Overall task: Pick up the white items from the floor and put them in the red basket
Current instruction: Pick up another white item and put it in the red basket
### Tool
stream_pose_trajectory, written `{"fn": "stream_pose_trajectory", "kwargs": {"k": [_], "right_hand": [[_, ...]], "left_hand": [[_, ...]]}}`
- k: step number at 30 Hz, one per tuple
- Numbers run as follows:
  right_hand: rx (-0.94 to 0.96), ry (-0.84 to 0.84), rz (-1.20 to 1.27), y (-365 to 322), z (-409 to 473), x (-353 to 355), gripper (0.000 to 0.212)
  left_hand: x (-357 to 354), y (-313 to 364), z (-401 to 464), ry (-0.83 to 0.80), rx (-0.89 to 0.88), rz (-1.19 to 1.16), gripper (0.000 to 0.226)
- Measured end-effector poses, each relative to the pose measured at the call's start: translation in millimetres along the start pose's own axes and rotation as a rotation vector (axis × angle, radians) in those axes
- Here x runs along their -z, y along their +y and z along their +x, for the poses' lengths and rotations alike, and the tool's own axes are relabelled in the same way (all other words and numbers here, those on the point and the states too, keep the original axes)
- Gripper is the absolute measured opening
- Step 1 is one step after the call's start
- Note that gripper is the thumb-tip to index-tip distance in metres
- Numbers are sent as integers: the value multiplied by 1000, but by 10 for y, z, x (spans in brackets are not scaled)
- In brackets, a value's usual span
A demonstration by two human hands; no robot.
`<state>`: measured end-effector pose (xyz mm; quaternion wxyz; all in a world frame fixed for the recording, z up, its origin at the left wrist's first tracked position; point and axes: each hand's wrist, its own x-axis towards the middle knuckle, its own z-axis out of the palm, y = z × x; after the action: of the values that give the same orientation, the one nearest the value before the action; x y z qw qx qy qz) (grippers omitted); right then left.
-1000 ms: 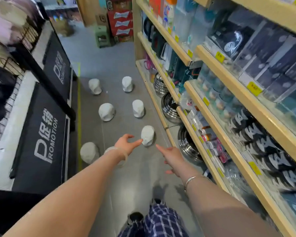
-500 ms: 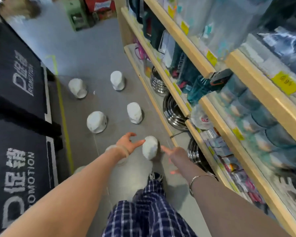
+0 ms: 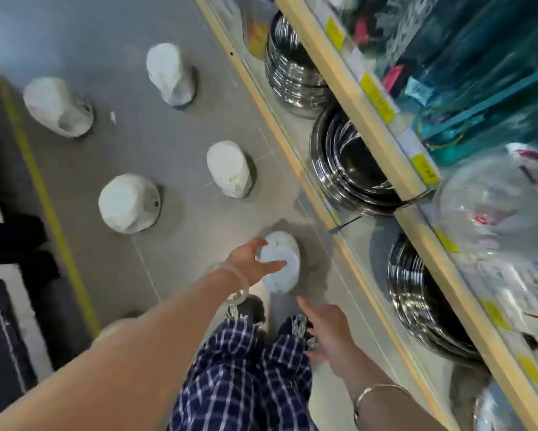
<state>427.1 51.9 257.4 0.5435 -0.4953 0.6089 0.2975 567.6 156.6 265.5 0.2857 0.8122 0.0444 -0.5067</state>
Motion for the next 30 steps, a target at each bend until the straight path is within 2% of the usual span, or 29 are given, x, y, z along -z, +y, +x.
{"fn": "stream_pose_trajectory", "kwargs": {"k": [2,7,11,13,17,19,23,26,30], "right_hand": [[-41,9,24,81,510,-184,74],[-124,-13,221,149,1676,-622,80],[-145,30,349,223,2371,-910,86],[-128,63,391,278,2592,-999,81],[-13,-7,309,385,2822,-1034,56],[63,7,292,384,2871,-963,56],[213,19,176,385,2962,-727,50],[308,83,56,387,3053,-515,44],[293,71,128,387,3201,-371,46]], "left_hand": [[-149,-160,491,-6,-22,45,63],[-486,-570,1618,6,-61,156,80],[-710,-817,2298,9,-116,139,86],[-794,-876,2516,2,-169,131,85],[-943,-960,2755,-45,-219,196,81],[-984,-985,2795,-43,-232,256,84],[-1012,-960,2826,-36,-170,318,90],[-987,-879,2896,-124,-105,379,93],[-1081,-747,2989,-243,-49,375,86]]}}
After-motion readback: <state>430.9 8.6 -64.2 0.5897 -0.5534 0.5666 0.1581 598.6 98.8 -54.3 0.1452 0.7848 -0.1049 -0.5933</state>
